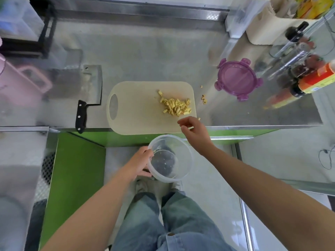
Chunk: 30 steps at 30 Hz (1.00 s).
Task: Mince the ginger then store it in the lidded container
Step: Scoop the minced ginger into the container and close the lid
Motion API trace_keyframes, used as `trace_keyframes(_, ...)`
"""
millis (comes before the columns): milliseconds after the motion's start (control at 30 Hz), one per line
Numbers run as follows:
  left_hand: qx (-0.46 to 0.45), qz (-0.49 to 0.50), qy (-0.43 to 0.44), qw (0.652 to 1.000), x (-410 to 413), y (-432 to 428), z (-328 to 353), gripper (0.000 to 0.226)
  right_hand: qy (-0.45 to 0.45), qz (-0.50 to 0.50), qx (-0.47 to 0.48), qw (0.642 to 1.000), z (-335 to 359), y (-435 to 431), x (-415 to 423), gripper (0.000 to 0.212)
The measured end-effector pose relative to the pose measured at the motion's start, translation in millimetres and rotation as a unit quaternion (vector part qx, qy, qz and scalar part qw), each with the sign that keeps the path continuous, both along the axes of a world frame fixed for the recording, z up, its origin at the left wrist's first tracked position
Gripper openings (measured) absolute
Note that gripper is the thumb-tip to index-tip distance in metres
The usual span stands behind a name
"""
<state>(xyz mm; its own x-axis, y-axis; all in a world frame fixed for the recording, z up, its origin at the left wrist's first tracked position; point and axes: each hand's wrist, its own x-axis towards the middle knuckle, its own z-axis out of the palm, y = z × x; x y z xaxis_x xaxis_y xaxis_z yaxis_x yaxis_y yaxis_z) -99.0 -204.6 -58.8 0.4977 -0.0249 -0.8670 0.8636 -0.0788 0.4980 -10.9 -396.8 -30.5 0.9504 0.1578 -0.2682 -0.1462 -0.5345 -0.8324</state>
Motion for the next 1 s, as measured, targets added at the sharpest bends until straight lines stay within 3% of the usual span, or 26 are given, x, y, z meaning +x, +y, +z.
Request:
trace_keyframes(167,-0.011,0.045,0.017,0.999,15,-10,-11,0.017,-0.079,0.029,-0.016,0.996,-13,4,40,0.024)
trace_keyframes(300,-0.019,0.033,0.034,0.999,21,-12,-13,0.027,-0.128,0.024,-0.043,0.991,-20,7,69,0.038)
trace_keyframes(467,0.003,0.015,0.039,0.999,30,-10,-17,0.036,-0.065,0.085,-0.118,0.987,-38,6,88,0.055)
trace_keyframes(733,0.002,0.020,0.043,0.999,30,-9,-16,0.036,-0.115,0.082,-0.046,0.989,-35,-1,59,0.053)
trace_keyframes(867,0.001,0.013,0.032,0.999,30,-9,-16,0.034,-0.063,0.093,-0.091,0.990,-42,1,70,0.057)
trace_keyframes(1000,0.001,0.016,0.023,1.000,27,-10,-15,0.031,-0.081,0.109,-0.084,0.987,-44,2,48,0.061)
